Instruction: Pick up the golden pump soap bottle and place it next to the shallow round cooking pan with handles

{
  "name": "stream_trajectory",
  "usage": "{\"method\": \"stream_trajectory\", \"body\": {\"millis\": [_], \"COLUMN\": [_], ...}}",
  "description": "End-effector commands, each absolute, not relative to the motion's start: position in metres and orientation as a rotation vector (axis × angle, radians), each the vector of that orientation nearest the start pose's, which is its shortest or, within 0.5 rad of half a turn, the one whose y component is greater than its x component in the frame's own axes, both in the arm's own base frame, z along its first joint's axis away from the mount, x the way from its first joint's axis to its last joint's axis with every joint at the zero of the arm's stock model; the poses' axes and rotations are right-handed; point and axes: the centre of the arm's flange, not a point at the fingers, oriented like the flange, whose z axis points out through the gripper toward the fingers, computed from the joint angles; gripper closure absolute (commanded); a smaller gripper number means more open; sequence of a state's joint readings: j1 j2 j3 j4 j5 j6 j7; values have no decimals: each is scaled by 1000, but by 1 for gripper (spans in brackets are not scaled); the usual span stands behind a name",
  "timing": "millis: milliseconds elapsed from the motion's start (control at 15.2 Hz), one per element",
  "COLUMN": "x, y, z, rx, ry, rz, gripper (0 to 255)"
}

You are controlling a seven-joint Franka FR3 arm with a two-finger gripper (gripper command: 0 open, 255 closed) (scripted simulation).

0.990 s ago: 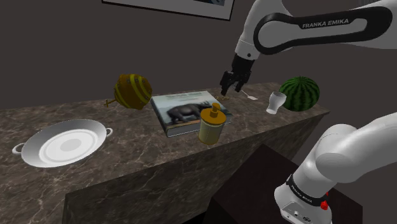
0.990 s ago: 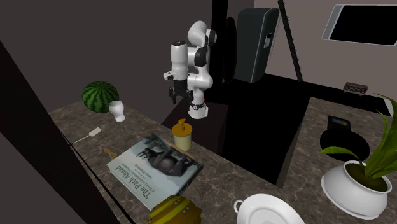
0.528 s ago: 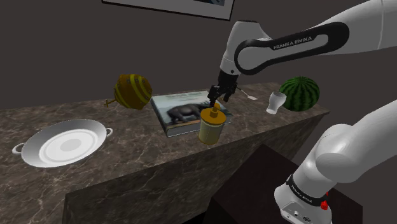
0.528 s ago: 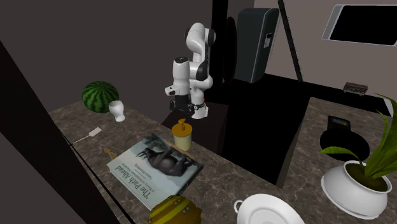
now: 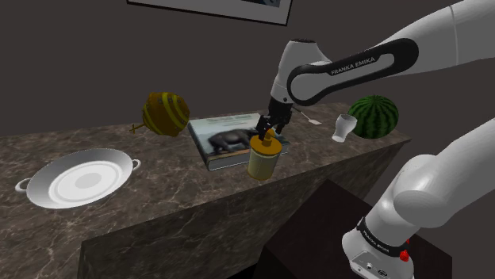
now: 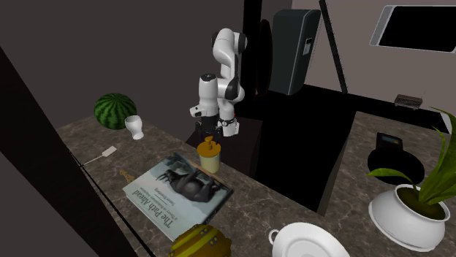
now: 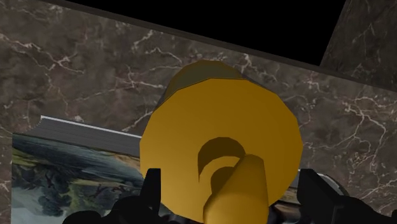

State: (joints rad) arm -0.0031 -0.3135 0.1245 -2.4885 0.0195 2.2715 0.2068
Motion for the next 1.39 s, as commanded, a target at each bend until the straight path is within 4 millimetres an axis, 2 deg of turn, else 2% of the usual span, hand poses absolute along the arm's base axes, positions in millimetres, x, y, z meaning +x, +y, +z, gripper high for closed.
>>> {"method": "stream_trajectory", "body": {"millis": [0,264,330,924,1320], "x": [438,438,438,438,438], "y": [54,54,54,54,54], "z": [409,409,409,409,441], "rx": [-3141,-3141,-3141,-3141,-3141], "ry": [160,160,160,160,160], "rz": [-153,-153,-153,-153,-153], "gripper": [0,0,255,255,255]}}
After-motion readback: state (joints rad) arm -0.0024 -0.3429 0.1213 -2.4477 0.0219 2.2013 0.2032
